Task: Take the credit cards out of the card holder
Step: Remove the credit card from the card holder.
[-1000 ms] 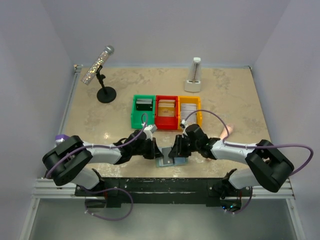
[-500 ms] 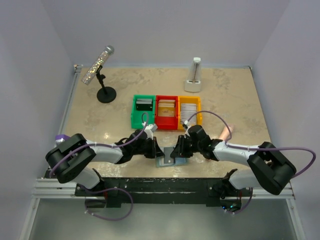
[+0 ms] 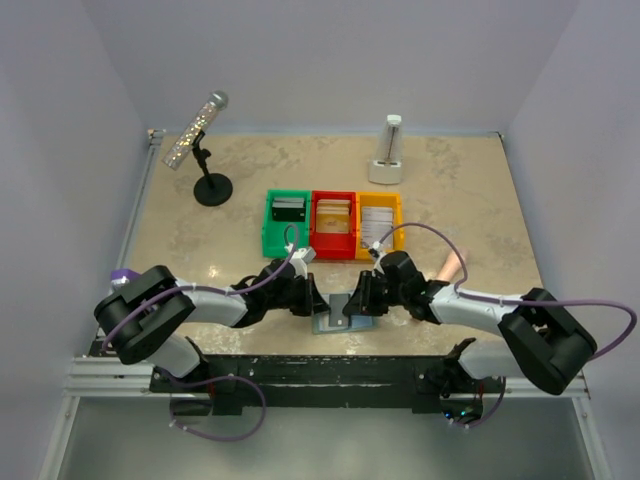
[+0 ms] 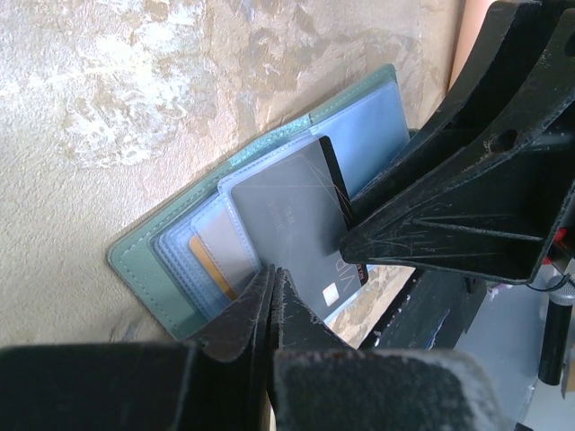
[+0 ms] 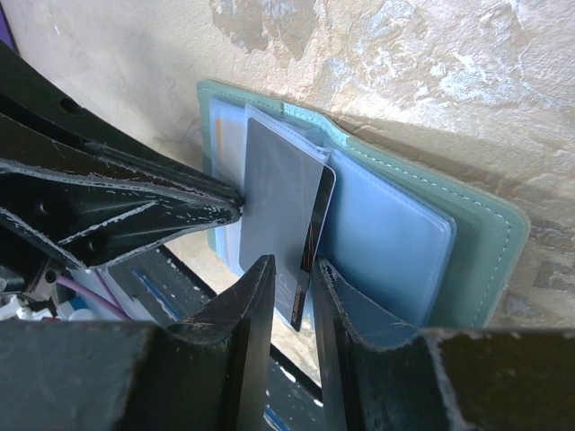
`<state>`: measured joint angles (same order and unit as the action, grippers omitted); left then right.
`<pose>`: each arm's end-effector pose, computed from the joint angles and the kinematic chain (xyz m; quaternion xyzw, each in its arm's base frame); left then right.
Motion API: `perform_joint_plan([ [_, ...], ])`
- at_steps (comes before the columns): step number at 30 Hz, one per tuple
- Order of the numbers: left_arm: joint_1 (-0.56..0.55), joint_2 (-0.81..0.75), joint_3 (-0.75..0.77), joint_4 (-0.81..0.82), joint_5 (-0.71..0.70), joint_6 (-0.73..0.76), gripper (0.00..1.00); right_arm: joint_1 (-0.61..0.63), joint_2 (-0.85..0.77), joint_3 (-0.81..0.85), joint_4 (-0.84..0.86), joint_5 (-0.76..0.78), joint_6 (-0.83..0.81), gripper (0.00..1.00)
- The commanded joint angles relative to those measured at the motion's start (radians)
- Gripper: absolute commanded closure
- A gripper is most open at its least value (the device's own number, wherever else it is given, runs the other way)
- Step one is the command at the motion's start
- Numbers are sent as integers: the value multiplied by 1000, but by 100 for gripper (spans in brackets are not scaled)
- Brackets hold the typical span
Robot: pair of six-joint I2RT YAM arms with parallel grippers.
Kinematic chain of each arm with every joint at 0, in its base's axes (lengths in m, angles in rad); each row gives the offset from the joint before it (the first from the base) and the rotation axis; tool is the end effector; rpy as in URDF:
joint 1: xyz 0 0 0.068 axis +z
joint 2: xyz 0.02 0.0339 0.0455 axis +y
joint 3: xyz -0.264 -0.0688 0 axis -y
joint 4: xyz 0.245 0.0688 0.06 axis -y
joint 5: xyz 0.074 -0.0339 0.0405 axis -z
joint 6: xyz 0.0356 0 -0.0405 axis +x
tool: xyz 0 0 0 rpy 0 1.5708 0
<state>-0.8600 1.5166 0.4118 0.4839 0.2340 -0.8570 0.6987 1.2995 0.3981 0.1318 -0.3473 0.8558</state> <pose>0.1619 -0.2007 0.1220 0.0547 0.8832 -0.4116 0.2183 0.1649 0.1543 0.1382 0.0040 0.9095 0.3828 0.1622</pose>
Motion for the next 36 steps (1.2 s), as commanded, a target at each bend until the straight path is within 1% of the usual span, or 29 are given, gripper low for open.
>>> perform_joint_plan([
  [1, -1, 53, -24, -154, -91, 24, 100, -11, -29, -15, 63, -38, 22, 71],
  [8, -1, 60, -28, -151, -93, 19, 100, -24, -46, -28, 87, -47, 37, 70],
  [12, -2, 63, -28, -148, -96, 16, 100, -30, -46, -39, 107, -55, 48, 72],
  [16, -2, 71, -30, -146, -94, 16, 100, -39, -39, -59, 156, -70, 66, 74],
  [22, -4, 82, -31, -140, -93, 15, 100, -54, -42, -90, 244, -101, 98, 74],
  [29, -2, 88, -33, -134, -94, 13, 100, -73, -68, -108, 295, -127, 114, 72],
  [36, -1, 100, -31, -128, -93, 10, 100, -77, -49, -107, 336, -163, 118, 73],
])
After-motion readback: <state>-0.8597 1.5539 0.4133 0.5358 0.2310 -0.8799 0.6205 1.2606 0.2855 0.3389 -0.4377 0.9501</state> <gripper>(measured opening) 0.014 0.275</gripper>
